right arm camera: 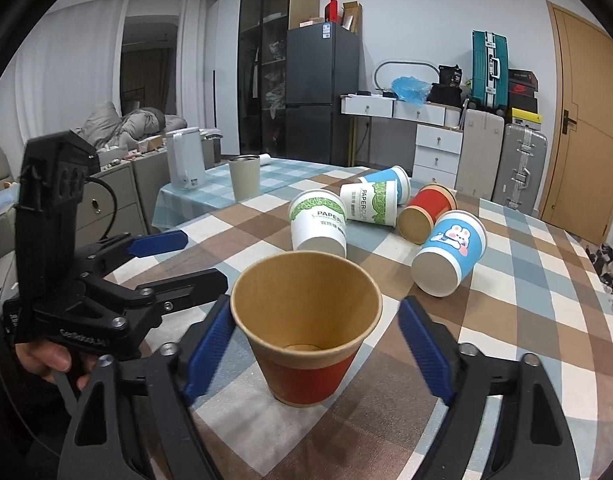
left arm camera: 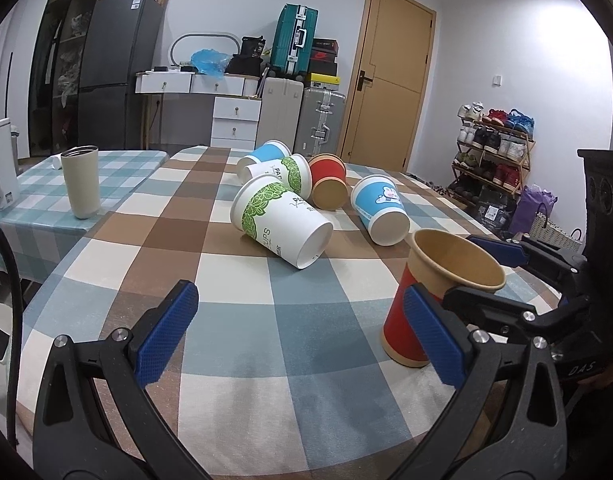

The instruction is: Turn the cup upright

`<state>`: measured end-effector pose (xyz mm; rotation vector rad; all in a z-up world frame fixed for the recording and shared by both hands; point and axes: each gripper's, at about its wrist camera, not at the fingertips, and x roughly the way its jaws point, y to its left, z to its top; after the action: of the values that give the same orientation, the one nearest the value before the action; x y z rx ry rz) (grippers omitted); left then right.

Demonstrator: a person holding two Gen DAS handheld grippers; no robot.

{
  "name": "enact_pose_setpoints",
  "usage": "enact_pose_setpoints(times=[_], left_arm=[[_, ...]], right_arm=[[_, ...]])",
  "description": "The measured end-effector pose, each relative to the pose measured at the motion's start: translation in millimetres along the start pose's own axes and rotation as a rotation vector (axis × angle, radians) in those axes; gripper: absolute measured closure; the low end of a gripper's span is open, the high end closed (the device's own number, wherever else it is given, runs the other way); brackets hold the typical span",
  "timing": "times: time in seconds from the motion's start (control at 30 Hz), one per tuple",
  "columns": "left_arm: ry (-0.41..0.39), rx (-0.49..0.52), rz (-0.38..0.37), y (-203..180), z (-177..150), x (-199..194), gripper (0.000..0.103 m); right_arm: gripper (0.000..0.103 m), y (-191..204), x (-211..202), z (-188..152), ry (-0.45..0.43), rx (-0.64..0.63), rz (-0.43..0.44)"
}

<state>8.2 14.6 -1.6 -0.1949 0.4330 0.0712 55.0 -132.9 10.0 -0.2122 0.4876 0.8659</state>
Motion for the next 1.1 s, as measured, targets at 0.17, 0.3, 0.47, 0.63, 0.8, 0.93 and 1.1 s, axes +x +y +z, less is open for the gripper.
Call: enact_pose_setpoints(times=[0.17, 0.3, 0.47, 0.63, 0.8, 0.93, 1.1], left_arm=[[-0.006, -0.005, -0.017, -2.1, -0.2, -1.7, 0.001], [-0.019, 0.001, -0.03, -5.4, -0.7, -5.2, 0.001], [-0.037, 0.018, -0.056, -11.1, -2.3, -10.9, 0.001], [-0.03, 0.051, -0.068, -20.4, -4.5, -11.7, 0.001], [-0.03, 0.086, -0.069, -27.5, -7.4, -13.6, 0.001], [-0.033, 0.105, -0.068, -30.8, -8.9, -15.1, 0.001], [-0.041, 0.12, -0.068, -32.4, -9.9, -17.6, 0.001]], right_arm=[[0.0, -11.1, -14.5, -4.8, -0.043, 0.038, 0.032], [0.0, -21.1, -22.0, -11.5, -0.059, 0.063, 0.06], [0.0, -20.8, -31.2, -18.0, -0.087, 0.036, 0.065], [0.0, -24.5, -37.0, -21.0, -0.103, 0.048, 0.063], [0.0, -30.6, -35.0, -21.4, -0.095, 0.077, 0.059], [0.0, -31.8, -34.3, -21.9, -0.095, 0.081, 0.057], [0.0, -32.4, -32.4, -22.4, -0.091, 0.078, 0.056]])
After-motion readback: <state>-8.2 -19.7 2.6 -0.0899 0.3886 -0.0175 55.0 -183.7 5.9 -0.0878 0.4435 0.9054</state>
